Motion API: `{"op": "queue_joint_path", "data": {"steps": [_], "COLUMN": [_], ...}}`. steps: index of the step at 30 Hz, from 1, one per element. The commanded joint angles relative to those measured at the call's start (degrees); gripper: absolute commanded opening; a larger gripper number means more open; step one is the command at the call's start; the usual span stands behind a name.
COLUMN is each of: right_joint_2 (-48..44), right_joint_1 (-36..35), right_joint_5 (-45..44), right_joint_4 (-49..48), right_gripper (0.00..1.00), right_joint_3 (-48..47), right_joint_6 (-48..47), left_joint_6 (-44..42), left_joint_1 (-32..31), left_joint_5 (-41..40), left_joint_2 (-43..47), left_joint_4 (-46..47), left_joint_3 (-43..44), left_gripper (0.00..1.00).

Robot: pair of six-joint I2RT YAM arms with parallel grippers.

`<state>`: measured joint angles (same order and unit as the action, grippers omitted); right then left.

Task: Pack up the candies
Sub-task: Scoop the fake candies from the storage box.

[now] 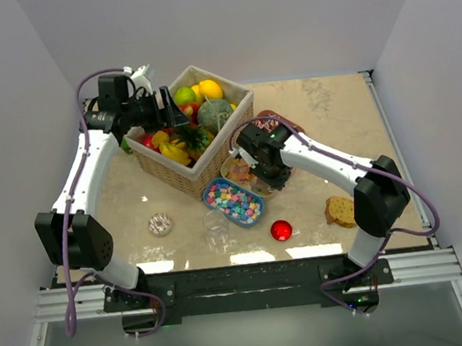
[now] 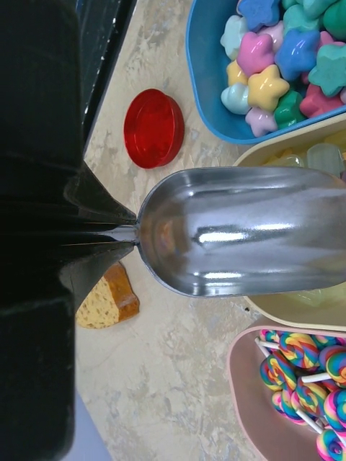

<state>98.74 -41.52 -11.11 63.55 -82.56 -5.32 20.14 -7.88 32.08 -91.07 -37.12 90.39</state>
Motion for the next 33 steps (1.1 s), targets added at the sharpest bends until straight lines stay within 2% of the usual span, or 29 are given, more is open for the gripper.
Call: {"op": "queue_joint_path", "data": {"steps": [1, 9, 15, 18, 33], "right_joint_2": [-4.1, -3.6, 2.9, 3.6, 8.0], "right_joint_1": [0.6, 0.7, 0.7, 0.6, 1.0], "right_joint_5": [-0.7, 1.3, -3.1, -2.3, 2.0], "right_joint_4": [-0.4, -1.6, -3.5, -5.9, -14.7], "right_gripper": [0.0, 0.0, 0.0, 0.0, 0.0], "right_joint_3": [3.0, 4.8, 0.4, -1.1, -1.3], "right_joint_6": [-2.4, -3.0, -2.2, -2.6, -11.0], "left_joint_6": [-0.8, -1.0, -1.3, -1.5, -1.5], "left_joint_1": [0.1, 0.1, 0.1, 0.1, 0.1], "left_joint_5": [-1.9, -2.7, -4.0, -4.9, -6.8], "left_joint_2": [-0.1, -0.5, 0.0, 0.6, 3.9], "left_joint_4": [0.7, 0.6, 0.4, 0.5, 1.1], "left_joint_3": [2.5, 2.1, 1.3, 0.4, -5.6], "left_gripper": [0.77, 0.77, 0.77, 0.77, 0.73]}}
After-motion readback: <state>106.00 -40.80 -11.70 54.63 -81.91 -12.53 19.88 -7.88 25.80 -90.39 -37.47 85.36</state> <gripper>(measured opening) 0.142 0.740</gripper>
